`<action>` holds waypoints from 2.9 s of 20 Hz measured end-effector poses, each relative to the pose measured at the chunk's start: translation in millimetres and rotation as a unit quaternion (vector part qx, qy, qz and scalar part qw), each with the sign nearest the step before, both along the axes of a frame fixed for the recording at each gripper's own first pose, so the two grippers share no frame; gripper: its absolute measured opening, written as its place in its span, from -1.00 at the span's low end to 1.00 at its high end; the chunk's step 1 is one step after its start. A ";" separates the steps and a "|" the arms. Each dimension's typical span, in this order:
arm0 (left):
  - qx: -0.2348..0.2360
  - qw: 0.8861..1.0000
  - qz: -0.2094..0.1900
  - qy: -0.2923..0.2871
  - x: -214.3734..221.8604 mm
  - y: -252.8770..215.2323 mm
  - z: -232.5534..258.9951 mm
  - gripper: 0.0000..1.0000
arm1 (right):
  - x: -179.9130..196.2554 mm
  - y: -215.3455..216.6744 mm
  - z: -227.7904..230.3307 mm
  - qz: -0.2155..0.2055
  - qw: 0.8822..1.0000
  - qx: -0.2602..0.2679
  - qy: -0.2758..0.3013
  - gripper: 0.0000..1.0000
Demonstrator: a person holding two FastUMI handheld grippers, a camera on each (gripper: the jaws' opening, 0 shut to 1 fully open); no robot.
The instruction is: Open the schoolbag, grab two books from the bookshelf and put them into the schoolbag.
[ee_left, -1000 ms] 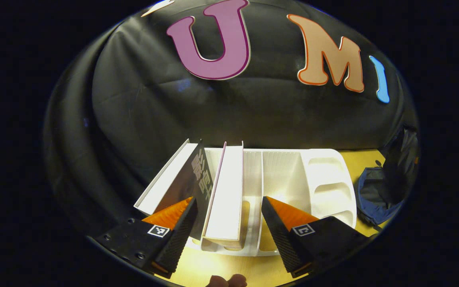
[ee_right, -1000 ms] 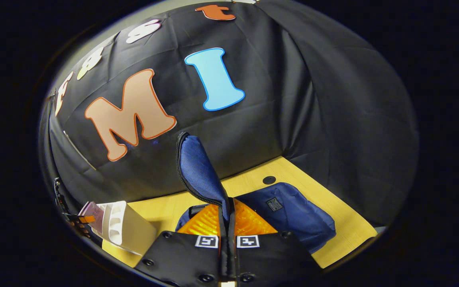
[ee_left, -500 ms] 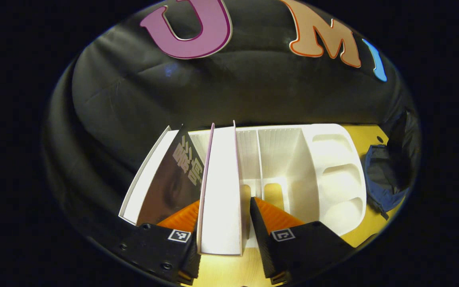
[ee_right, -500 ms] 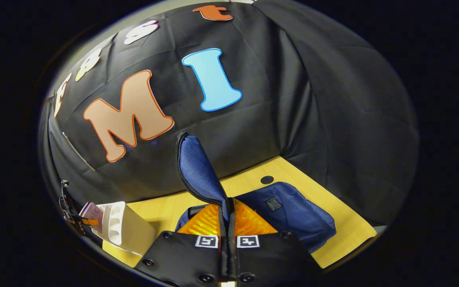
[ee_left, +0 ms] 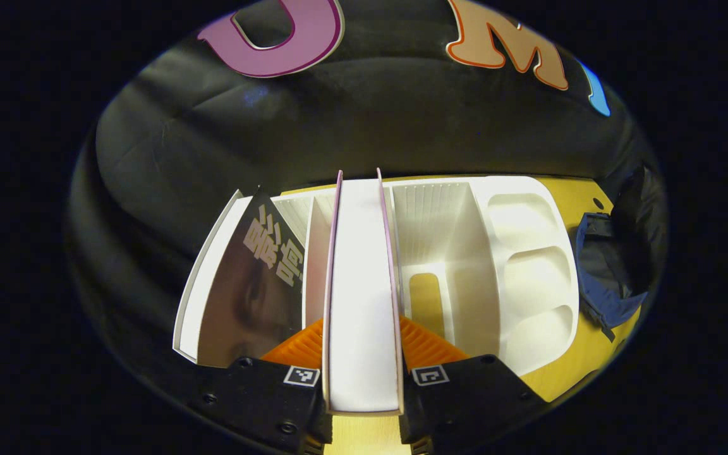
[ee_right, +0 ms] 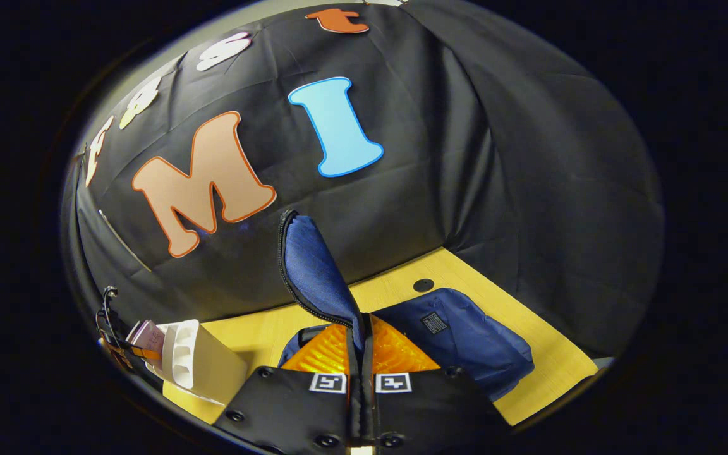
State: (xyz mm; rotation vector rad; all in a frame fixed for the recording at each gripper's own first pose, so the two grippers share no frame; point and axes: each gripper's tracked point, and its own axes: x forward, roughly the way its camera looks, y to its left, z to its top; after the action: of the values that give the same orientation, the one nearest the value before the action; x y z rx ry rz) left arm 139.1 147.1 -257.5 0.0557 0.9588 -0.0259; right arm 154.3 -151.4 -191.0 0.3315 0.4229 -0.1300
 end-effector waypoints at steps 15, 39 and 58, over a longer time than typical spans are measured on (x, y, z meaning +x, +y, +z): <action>-0.016 1.000 0.018 -0.015 8.5 1.0 18.4 -0.22 | 0.5 -2.5 0.9 -0.012 1.000 0.002 0.000 -0.87; -0.225 0.960 0.108 -0.123 5.8 29.7 147.3 -0.26 | 0.4 -4.2 0.6 -0.019 1.000 0.012 0.001 -0.94; -0.543 0.803 0.135 -0.204 13.4 -43.5 201.2 -0.28 | -0.3 -7.1 -3.8 -0.016 0.998 0.057 0.004 -0.94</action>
State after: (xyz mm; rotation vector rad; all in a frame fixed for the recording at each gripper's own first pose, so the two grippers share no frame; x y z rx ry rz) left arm 152.5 103.6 -56.3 -1.1072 0.3957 -0.2872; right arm 154.0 -158.5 -194.7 0.4508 0.4335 -0.1380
